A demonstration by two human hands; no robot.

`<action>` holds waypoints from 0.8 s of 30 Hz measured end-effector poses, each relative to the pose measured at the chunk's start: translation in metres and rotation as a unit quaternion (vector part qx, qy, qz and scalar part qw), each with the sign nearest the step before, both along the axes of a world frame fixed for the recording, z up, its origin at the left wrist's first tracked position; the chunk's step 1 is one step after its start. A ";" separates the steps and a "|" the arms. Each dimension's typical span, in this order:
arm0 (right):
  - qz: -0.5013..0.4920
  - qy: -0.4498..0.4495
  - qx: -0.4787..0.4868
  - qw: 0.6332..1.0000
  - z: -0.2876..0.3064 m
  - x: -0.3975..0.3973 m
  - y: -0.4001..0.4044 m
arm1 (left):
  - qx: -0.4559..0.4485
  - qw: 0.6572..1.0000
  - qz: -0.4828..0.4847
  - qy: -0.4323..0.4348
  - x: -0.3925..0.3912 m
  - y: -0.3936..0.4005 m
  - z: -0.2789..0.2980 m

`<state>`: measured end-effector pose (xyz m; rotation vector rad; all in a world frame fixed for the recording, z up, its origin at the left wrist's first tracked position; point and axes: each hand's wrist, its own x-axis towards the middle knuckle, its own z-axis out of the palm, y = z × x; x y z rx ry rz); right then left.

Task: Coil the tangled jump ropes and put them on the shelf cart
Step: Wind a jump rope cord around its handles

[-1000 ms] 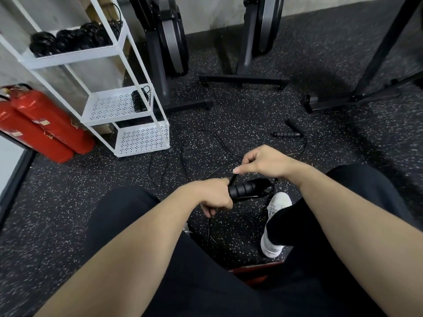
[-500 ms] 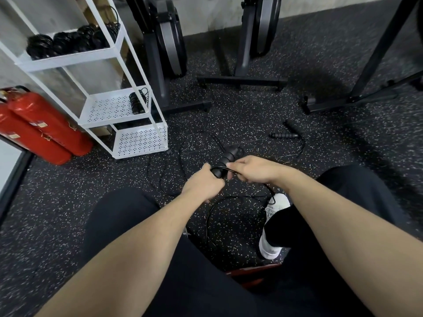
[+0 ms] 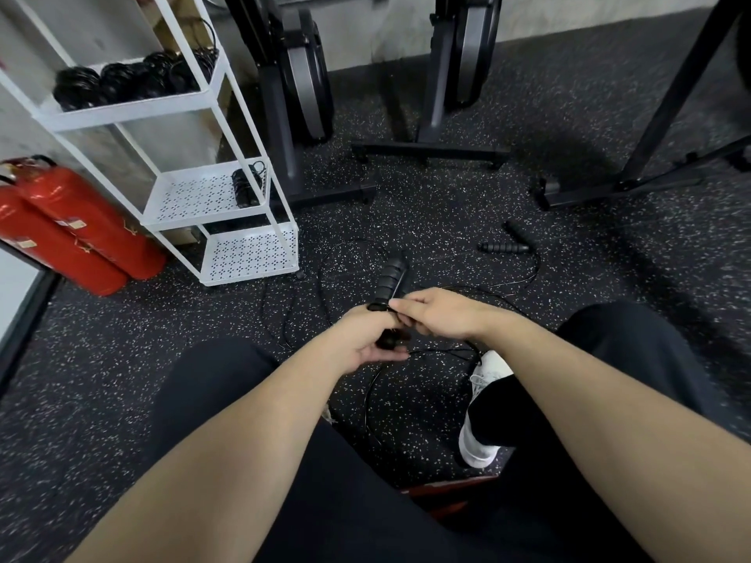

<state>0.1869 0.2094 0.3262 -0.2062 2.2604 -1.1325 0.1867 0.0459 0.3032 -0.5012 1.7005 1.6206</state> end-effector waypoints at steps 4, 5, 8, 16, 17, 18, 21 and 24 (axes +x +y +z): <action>-0.012 -0.013 -0.007 1.000 0.005 -0.001 0.005 | 0.073 0.997 0.005 -0.004 0.001 -0.005 0.010; -0.016 -0.015 -0.010 1.000 0.007 -0.001 0.007 | 0.089 0.996 0.009 -0.001 0.001 -0.006 0.012; -0.008 -0.025 -0.030 0.999 0.015 -0.003 0.011 | 0.137 0.990 0.039 0.017 0.000 -0.008 0.016; -0.010 0.024 -0.035 0.999 0.031 0.004 0.029 | 0.219 0.972 0.080 0.032 0.003 -0.020 0.033; -0.021 0.034 -0.037 0.999 0.029 0.006 0.031 | 0.217 0.973 0.069 0.030 0.004 -0.020 0.036; -0.034 0.034 -0.045 0.998 0.027 0.008 0.034 | 0.216 0.974 0.057 0.030 0.006 -0.020 0.039; -0.068 0.005 -0.075 0.995 0.021 0.015 0.039 | 0.221 0.974 0.021 0.038 0.011 -0.019 0.044; -0.039 -0.036 -0.133 0.990 0.019 0.020 0.044 | 0.235 0.971 0.008 0.049 0.015 -0.022 0.048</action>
